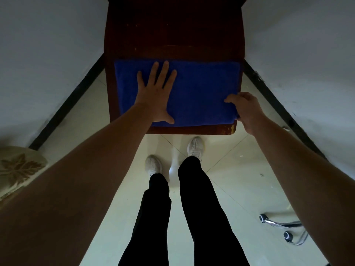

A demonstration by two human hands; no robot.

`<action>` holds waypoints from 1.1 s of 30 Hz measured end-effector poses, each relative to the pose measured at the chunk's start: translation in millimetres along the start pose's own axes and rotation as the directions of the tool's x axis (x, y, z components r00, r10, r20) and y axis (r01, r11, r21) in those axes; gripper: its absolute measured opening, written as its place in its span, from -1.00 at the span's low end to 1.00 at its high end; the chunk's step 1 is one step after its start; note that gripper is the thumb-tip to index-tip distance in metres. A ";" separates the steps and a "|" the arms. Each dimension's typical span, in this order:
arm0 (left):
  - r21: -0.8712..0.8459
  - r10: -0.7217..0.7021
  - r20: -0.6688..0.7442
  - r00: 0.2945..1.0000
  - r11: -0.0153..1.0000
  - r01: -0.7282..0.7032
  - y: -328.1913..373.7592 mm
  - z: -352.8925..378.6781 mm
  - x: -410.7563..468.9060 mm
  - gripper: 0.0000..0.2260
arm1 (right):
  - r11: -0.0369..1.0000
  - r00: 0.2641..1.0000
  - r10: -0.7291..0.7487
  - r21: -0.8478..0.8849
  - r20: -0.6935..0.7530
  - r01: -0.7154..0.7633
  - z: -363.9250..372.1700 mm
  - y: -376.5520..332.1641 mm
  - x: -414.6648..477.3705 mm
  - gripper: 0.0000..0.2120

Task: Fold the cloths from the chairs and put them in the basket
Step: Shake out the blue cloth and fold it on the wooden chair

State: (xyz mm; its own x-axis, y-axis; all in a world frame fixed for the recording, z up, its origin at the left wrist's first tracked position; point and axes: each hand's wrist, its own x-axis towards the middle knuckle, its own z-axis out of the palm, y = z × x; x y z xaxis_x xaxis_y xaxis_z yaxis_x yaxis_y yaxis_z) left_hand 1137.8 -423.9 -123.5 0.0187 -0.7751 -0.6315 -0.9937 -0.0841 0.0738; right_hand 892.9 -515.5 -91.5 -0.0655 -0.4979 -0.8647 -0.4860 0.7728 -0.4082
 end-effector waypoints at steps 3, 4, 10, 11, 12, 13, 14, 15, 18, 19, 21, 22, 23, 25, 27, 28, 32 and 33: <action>-0.004 -0.012 0.017 1.000 1.000 0.012 2.3 -2.7 2.1 0.35 | 0.999 0.999 0.014 0.042 0.038 -0.015 -2.0 0.6 2.3 -0.59; -0.004 -0.009 0.015 1.000 1.000 0.009 3.4 -4.7 2.3 0.36 | 0.999 0.999 0.009 0.033 0.052 -0.011 -2.3 1.2 3.4 -0.58; 0.060 0.075 0.011 0.997 0.995 -0.075 12.0 -6.3 11.6 0.42 | 1.000 0.998 -0.017 -0.022 0.054 0.018 -4.0 0.8 9.5 -0.78; 0.053 0.072 0.019 0.997 0.996 -0.073 11.0 -6.0 13.2 0.43 | 0.999 0.998 -0.021 -0.029 0.059 0.022 -3.8 0.4 10.3 -0.78; 0.048 0.070 0.022 0.997 0.996 -0.071 9.4 -5.7 14.4 0.44 | 0.999 0.998 -0.025 -0.030 0.063 0.027 -3.3 -0.7 9.8 -0.78; 0.051 0.072 0.023 0.997 0.996 -0.073 8.3 -5.7 14.7 0.44 | 0.999 0.997 -0.035 -0.033 0.065 0.037 -2.9 -2.3 8.8 -0.77; 0.051 0.075 0.024 0.997 0.996 -0.076 6.9 -5.9 14.8 0.44 | 0.998 0.997 -0.052 -0.040 0.064 0.055 -1.7 -3.9 7.1 -0.76; 0.049 0.078 0.028 0.997 0.996 -0.079 6.4 -5.8 14.7 0.44 | 0.996 0.995 -0.073 -0.048 0.062 0.076 -0.8 -5.1 4.7 -0.75; 0.018 0.110 0.009 0.994 0.994 -0.110 2.9 -5.0 13.1 0.41 | 0.984 0.987 -0.152 -0.089 0.047 0.156 4.7 -14.5 -6.8 -0.65; -0.003 0.129 -0.019 0.991 0.992 -0.129 0.5 -4.8 9.6 0.38 | 0.976 0.982 -0.185 -0.108 0.040 0.189 7.3 -19.0 -11.8 -0.61; -0.075 0.128 -0.100 0.987 0.988 -0.135 -9.3 -1.0 -1.0 0.28 | 0.952 0.964 -0.265 -0.150 0.023 0.266 14.2 -28.8 -20.6 -0.60; -0.136 0.082 -0.164 0.983 0.985 -0.105 -16.0 1.1 -8.0 0.18 | 0.935 0.951 -0.309 -0.176 0.018 0.308 19.6 -34.5 -25.3 -0.60; -0.211 0.004 -0.235 0.972 0.976 -0.055 -23.9 4.0 -17.4 0.04 | 0.916 0.937 -0.349 -0.204 0.026 0.346 27.5 -39.5 -31.3 -0.59; -0.407 -0.228 -0.360 0.905 0.911 0.067 -40.7 9.3 -38.2 -0.29 | 0.876 0.909 -0.411 -0.248 0.067 0.415 50.7 -47.3 -42.0 -0.57; -0.672 -0.461 -0.312 0.830 0.725 0.150 -61.4 19.2 -52.7 -0.53 | 0.821 0.871 -0.480 -0.294 0.108 0.489 78.5 -51.6 -50.5 -0.56; -0.799 -0.550 -0.208 0.809 0.573 0.184 -71.3 20.2 -58.7 -0.60 | 0.785 0.847 -0.514 -0.324 0.134 0.528 94.2 -52.2 -53.3 -0.54; -0.937 -0.582 0.333 0.742 -0.292 0.192 -106.9 13.3 -74.8 -0.66 | 0.663 0.768 -0.571 -0.387 0.292 0.640 168.6 -50.1 -69.2 -0.53; -0.891 -0.527 0.408 0.745 -0.410 0.197 -111.3 11.8 -77.0 -0.64 | 0.637 0.751 -0.568 -0.398 0.336 0.660 185.0 -47.5 -72.3 -0.53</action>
State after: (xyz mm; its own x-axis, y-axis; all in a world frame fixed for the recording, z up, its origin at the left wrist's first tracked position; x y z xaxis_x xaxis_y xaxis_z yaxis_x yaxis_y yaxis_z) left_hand 1245.7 -347.5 -92.2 0.4930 -0.2783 -0.8243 0.5094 -0.6757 0.5328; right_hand 1082.0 -443.5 -63.8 0.5196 -0.6808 -0.5163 -0.7000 0.0074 -0.7141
